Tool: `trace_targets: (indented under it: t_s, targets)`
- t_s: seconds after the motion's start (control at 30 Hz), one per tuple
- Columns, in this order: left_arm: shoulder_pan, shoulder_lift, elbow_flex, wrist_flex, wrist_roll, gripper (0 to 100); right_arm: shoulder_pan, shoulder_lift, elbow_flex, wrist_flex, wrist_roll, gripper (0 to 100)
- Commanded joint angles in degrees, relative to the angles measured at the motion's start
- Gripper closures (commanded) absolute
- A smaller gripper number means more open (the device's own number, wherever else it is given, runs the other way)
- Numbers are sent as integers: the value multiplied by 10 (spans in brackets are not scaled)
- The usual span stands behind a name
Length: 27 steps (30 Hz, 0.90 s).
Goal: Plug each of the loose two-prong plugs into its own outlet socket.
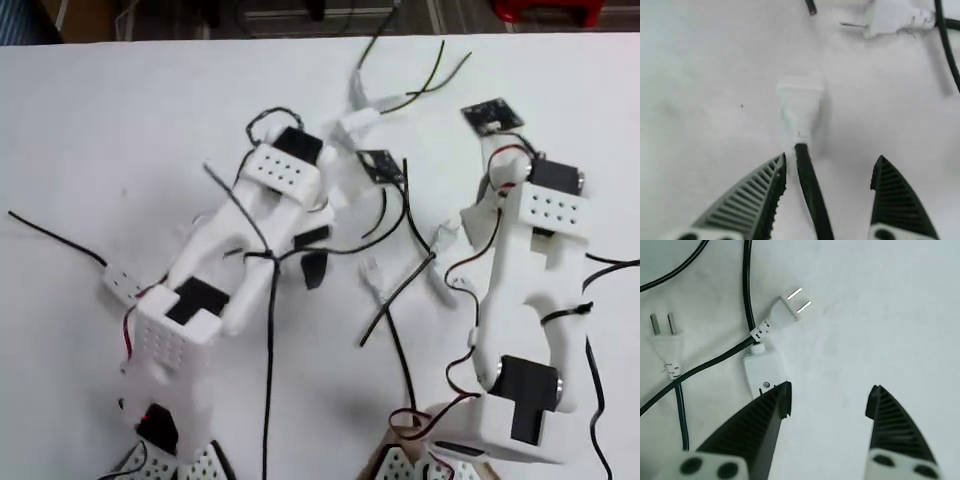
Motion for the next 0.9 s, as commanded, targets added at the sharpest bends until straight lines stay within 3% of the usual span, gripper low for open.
trace_targets:
  t_s: [0.0,0.33,0.5,0.57,0.73,0.87]
  targets:
    - [-10,-43,74,-101,1,725,-12,-24,34,-36,0,755]
    - [-15,-42,161,-218,2,742,-8,-24,48,-52,0,756]
    - [-23,-43,151,-244,3,956,-8,-24,48,-50,0,757]
    - [-32,-42,135,-248,5,973,-8,-24,48,-50,0,757]
    - [-69,-41,33,-269,98,962,-8,-24,56,-51,0,757]
    - [-89,-39,-62,-305,98,962,-13,-24,77,-53,0,757]
